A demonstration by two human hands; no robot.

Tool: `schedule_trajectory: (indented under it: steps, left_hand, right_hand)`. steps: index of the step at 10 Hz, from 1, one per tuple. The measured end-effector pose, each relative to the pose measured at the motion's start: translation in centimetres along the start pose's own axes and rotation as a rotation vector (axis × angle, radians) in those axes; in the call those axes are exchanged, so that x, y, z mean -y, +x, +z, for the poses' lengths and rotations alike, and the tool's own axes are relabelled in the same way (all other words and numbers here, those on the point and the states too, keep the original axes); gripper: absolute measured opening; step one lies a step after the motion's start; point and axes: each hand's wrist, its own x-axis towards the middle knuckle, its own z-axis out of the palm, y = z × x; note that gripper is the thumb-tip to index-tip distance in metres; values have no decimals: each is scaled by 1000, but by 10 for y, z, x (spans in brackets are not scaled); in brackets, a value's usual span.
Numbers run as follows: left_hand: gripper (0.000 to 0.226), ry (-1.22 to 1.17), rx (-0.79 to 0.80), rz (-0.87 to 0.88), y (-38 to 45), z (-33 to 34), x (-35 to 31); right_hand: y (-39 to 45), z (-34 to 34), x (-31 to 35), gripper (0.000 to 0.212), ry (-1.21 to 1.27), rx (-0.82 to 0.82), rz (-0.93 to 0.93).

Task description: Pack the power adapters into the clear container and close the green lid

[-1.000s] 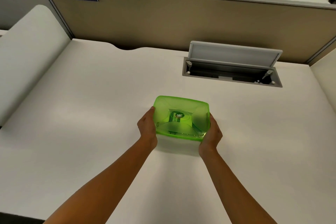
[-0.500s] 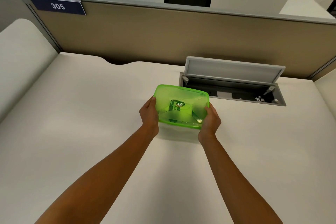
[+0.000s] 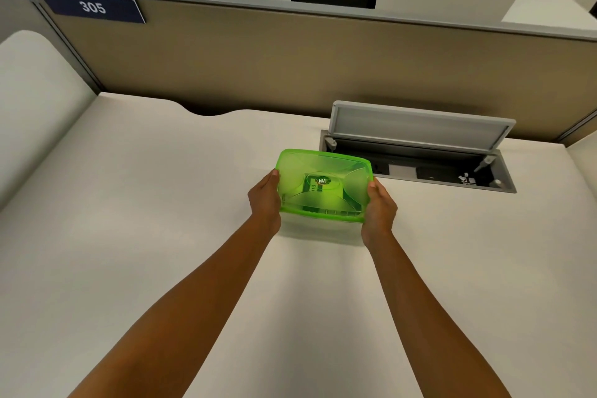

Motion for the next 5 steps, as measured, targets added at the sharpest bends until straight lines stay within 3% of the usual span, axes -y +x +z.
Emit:
schedule_trajectory:
  steps: [1,3,4,5]
  left_hand:
    - [33,69,34,43,-3,-3,-2]
    - [56,701,-30,380,-28,-10,3]
    - [61,1034,-38,677,-48,-20,10]
    - [63,1198,4,885,-60,-24,5]
  right_hand:
    - [-3,-1,4,36,-62,14,-38]
    - [-20,-6,13,39,-496,9,-311]
    - [-42,-9,15,42,-675,13,-578]
    - [-61,-4,18,44,-781,103,-720]
